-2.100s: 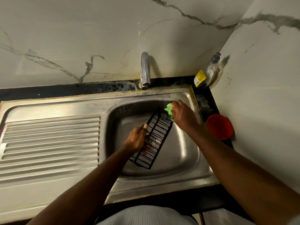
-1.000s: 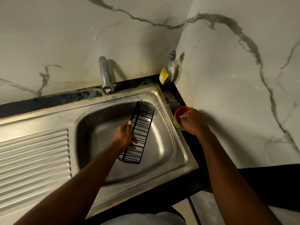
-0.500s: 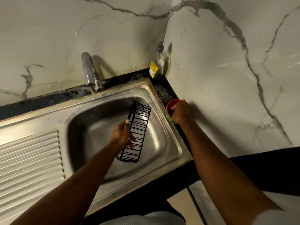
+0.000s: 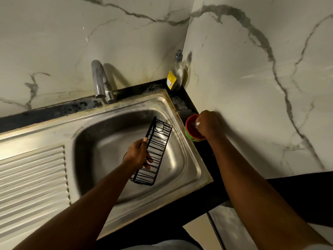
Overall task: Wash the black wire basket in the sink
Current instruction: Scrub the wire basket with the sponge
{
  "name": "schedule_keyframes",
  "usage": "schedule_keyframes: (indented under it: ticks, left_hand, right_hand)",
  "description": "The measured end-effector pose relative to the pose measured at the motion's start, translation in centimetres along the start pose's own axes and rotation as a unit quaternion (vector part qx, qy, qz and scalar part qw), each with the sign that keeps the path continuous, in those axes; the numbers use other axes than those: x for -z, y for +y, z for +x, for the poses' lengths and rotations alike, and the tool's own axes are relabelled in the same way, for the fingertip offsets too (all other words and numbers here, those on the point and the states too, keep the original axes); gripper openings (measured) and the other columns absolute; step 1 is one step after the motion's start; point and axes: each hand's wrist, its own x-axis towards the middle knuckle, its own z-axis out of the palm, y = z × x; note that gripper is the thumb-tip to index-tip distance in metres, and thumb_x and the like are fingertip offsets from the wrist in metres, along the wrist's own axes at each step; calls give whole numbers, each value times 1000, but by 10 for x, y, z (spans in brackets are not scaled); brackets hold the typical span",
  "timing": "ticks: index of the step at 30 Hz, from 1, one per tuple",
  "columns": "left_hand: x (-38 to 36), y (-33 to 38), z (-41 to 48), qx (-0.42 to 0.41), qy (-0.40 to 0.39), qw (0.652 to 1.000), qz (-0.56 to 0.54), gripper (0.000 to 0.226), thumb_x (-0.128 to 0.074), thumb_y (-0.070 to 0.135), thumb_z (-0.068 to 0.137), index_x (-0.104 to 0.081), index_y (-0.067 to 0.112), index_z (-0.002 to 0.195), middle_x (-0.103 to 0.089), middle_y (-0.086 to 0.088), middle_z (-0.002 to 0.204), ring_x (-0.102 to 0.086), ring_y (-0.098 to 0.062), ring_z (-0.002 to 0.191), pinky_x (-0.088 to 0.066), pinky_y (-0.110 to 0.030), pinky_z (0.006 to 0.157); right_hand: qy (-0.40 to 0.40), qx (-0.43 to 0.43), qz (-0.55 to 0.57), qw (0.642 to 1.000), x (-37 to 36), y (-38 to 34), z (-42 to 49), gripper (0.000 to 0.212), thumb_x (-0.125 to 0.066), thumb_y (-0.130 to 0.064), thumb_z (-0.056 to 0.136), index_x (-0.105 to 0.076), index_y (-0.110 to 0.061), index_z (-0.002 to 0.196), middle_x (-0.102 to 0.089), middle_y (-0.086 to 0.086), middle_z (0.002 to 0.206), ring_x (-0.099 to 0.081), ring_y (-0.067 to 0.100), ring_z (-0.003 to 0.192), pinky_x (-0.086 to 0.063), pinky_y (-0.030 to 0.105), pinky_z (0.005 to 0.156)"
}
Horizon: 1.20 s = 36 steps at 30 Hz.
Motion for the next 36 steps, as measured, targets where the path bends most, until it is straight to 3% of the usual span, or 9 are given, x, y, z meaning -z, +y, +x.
schedule_keyframes:
  ticks: [6, 11, 13, 16, 21, 26, 29, 33, 36]
  left_hand:
    - [-1, -14, 4, 10, 9, 1000, 0, 49, -39, 53, 108, -54, 17, 139, -71, -7, 59, -74, -44, 68, -59, -69, 69]
    - [-1, -5, 7, 21, 15, 1000, 8, 50, -35, 53, 109, -54, 15, 136, -73, -11, 65, -70, -29, 51, -49, -31, 46]
    - [3, -1, 10, 12, 13, 1000, -3, 55, -35, 54, 108, -55, 11, 136, -73, -11, 67, -73, -28, 56, -54, -32, 49]
    - [6, 0, 12, 4, 28, 999, -33, 56, -36, 54, 108, -57, 7, 130, -70, -6, 57, -75, -30, 63, -65, -50, 72]
    - [11, 11, 12, 25, 64, 996, -59, 45, -33, 47, 112, -59, 11, 120, -66, -10, 63, -70, -21, 54, -58, -32, 50]
    - [27, 1, 3, 26, 104, 994, -35, 42, -33, 46, 112, -61, 15, 109, -72, -14, 73, -71, -17, 51, -56, -28, 45]
    - [35, 1, 6, -1, 125, 992, -24, 40, -35, 48, 111, -64, 20, 111, -74, -12, 73, -75, -22, 59, -64, -38, 58]
    - [47, 6, 10, -31, 144, 988, 34, 44, -35, 49, 110, -63, 16, 116, -70, -8, 74, -70, -11, 53, -51, -21, 45]
    - [58, -7, 12, -16, 169, 984, 52, 44, -34, 52, 110, -66, 20, 110, -71, -6, 82, -72, -15, 66, -54, -25, 55]
  right_hand:
    - [-18, -10, -89, 996, -13, -11, -14, 36, -66, -23, 98, -62, -6, 129, -67, 15, 127, -63, 32, 119, -53, 40, 93]
    - [10, 0, -51, 999, 2, -20, -15, 35, -64, -26, 98, -63, -6, 126, -68, 17, 126, -64, 35, 117, -52, 40, 93]
    - [87, 13, -27, 996, 18, -19, -16, 29, -70, -27, 93, -68, -9, 115, -71, 17, 114, -67, 38, 108, -54, 41, 86]
    - [204, 118, 112, 965, 24, -41, -26, 24, -64, -13, 89, -72, -19, 111, -72, 7, 111, -67, 33, 105, -54, 39, 88]
    - [62, 224, 209, 950, -41, -121, -63, 37, -66, -3, 92, -70, -14, 127, -66, 5, 123, -61, 20, 113, -39, 16, 90]
    - [54, 309, 161, 936, -78, -142, -70, 32, -62, 0, 94, -71, -10, 123, -63, 9, 116, -59, 27, 110, -57, 39, 89]
    - [75, 252, 174, 949, -77, -155, -66, 32, -62, -2, 96, -69, -9, 126, -64, 12, 121, -59, 29, 114, -56, 39, 94]
    - [140, 199, 244, 939, -83, -172, -83, 35, -63, 3, 91, -70, -9, 124, -63, 12, 119, -60, 27, 112, -53, 31, 91]
    - [110, 281, 230, 925, -91, -168, -97, 34, -61, 4, 90, -71, -11, 120, -61, 9, 117, -59, 26, 108, -55, 32, 88]
